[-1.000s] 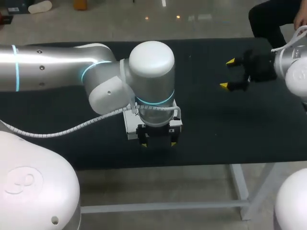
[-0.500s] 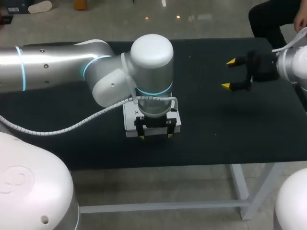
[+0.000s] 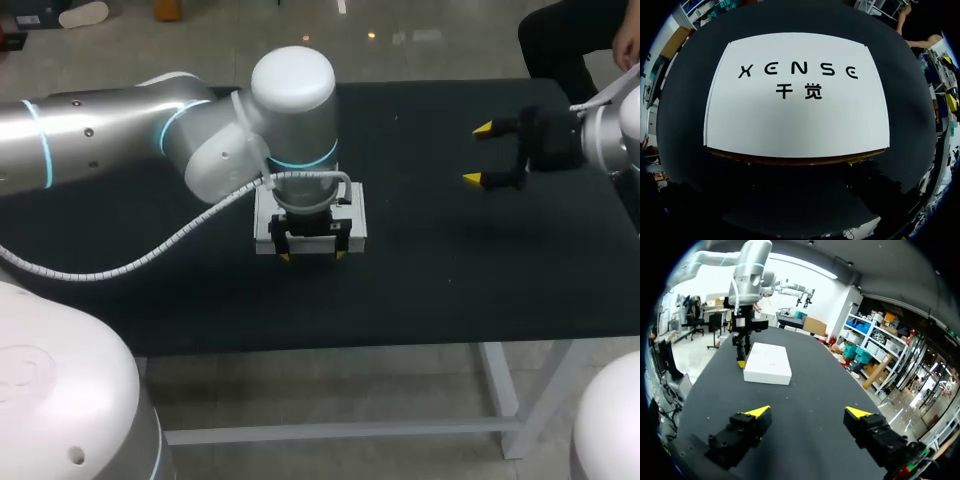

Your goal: Assemble the packaging by folding the flat box into shape, placing the metal phone stand inside, and closing the box properly

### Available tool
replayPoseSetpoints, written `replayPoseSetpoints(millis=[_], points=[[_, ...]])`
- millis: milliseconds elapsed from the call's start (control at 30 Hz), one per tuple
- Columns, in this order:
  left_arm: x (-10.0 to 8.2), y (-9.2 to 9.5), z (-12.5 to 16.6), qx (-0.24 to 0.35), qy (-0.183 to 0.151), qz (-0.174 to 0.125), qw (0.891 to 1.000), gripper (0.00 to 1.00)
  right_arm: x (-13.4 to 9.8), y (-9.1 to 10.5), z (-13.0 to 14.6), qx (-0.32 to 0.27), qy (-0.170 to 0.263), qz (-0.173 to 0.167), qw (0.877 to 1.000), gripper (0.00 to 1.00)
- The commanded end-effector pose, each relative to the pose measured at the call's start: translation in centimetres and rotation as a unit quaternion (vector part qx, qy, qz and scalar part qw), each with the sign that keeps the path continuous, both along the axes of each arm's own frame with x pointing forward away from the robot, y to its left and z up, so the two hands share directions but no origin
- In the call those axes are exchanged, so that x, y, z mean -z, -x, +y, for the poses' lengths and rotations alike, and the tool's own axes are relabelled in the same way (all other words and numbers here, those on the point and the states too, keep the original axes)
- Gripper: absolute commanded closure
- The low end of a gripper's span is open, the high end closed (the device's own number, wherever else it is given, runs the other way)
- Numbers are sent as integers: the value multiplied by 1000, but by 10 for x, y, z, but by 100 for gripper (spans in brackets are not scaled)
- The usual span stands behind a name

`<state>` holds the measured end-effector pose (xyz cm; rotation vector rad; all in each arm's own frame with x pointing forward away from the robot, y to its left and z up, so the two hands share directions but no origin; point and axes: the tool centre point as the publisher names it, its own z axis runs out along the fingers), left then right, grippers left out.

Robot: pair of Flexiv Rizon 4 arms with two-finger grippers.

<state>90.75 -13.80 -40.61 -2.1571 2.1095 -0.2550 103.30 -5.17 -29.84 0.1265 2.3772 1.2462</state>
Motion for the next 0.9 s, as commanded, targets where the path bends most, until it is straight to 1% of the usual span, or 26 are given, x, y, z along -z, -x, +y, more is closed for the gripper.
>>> replayPoseSetpoints(millis=[33, 233, 267, 433, 633, 900], points=[[5, -22, 6, 4, 6, 9, 1000, 0, 1, -1, -2, -11, -22, -7, 1000, 0], [6, -52, 14, 12, 7, 12, 1000, 0, 1, -1, -2, -11, -22, -7, 1000, 0], [6, -59, 15, 15, 5, 14, 1000, 0, 1, -1, -2, -11, -22, -7, 1000, 0], [1, -85, 15, 28, -1, 23, 999, 0, 1, -1, -2, -11, -22, -7, 1000, 0], [-2, -110, 17, 41, -4, 33, 999, 0, 1, -1, -2, -11, -22, -7, 1000, 0], [-5, -144, 17, 44, -4, 47, 998, 0, 1, -1, -2, -11, -22, -7, 1000, 0]])
